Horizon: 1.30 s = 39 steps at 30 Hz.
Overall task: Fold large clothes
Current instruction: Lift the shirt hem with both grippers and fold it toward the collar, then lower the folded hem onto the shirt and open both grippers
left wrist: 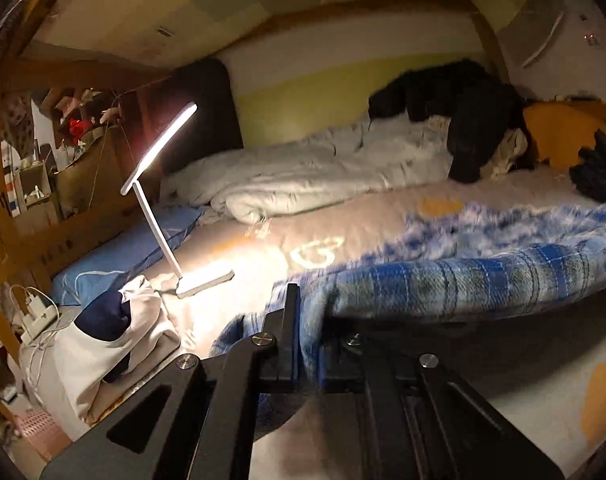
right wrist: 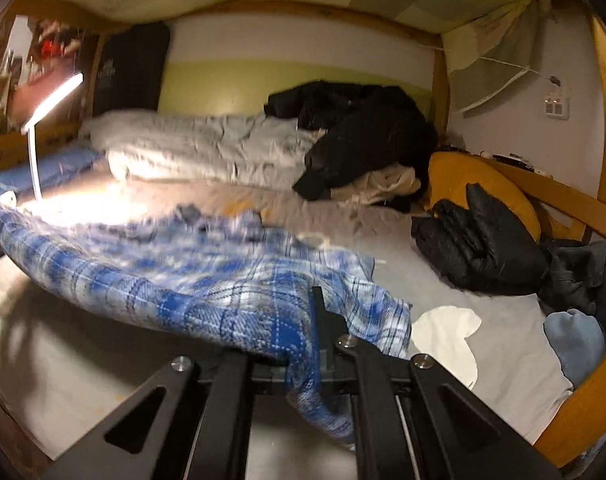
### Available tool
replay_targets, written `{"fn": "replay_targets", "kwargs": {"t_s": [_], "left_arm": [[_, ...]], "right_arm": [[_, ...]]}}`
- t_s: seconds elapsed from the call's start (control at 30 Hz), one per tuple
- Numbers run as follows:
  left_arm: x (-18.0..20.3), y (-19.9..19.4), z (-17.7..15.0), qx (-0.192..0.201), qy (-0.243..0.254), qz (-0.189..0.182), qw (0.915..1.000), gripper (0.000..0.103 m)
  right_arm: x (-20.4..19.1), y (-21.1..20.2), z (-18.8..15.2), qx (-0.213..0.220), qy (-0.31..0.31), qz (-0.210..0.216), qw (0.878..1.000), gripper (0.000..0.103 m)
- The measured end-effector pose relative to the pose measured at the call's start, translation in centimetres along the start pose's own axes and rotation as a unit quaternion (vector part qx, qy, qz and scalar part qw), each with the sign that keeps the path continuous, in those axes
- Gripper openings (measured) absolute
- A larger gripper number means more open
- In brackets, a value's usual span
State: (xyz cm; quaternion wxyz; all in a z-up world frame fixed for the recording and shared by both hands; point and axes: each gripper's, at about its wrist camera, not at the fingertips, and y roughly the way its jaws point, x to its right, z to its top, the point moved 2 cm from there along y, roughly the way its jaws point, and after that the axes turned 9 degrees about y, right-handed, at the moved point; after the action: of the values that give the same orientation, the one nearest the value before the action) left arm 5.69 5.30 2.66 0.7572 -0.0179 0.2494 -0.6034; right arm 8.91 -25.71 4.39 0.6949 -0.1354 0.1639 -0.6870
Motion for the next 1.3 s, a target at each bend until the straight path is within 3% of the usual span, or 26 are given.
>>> {"fn": "replay_targets", "kwargs": {"t_s": [0.17, 0.33, 0.47, 0.6, 0.7, 0.77, 0.9, 0.97, 1.13, 1.3], "left_arm": [[-1.4, -0.6, 0.6, 0.024, -0.016, 0.005, 0.9996, 0.007], [-1.0, 0.3, 0.7, 0.002, -0.016, -0.006, 0.9999, 0.008], [1.0, 4.4, 1.9, -0.065, 0.064, -0.007, 0.9958, 0.01], [-0.4, 8.2, 3.4, -0.113, 0.023, -0.041, 0.9924, 0.01], [-0.4, 11.6, 4.7, -0.144, 0.037, -0.054, 0.9874, 0.01], [0.3, 14.7, 4.7, -0.182, 0.047, -0.072, 0.9796, 0.01], [0.5, 19.7, 3.9, -0.234, 0.022, -0.107, 0.9661, 0.01], [0.7, 21.7, 3.6, -0.248, 0.011, -0.119, 0.9615, 0.01], [2.6, 24.5, 4.5, -0.243, 0.036, -0.113, 0.9627, 0.01], [3.5, 27.7, 4.0, -0.259, 0.037, -0.119, 0.9578, 0.01]], "right_arm": [[-0.2, -1.7, 0.8, 0.044, 0.002, 0.023, 0.999, 0.006], [-0.4, -0.2, 0.8, 0.009, -0.005, 0.0, 1.0, 0.006], [-0.1, 3.4, 1.6, -0.05, -0.01, -0.019, 0.999, 0.006], [0.5, 7.8, 4.5, -0.092, 0.017, 0.006, 0.996, 0.006], [0.6, 10.9, 5.9, -0.109, 0.029, 0.01, 0.994, 0.006], [0.0, 13.3, 6.2, -0.121, 0.018, 0.001, 0.992, 0.006], [-0.9, 17.3, 6.0, -0.152, 0.0, 0.002, 0.988, 0.006], [-1.0, 19.1, 6.1, -0.166, -0.006, 0.002, 0.986, 0.006], [-0.9, 22.1, 6.2, -0.187, -0.006, -0.005, 0.982, 0.006], [-0.4, 24.3, 5.8, -0.213, 0.005, 0.0, 0.977, 0.011]]}}
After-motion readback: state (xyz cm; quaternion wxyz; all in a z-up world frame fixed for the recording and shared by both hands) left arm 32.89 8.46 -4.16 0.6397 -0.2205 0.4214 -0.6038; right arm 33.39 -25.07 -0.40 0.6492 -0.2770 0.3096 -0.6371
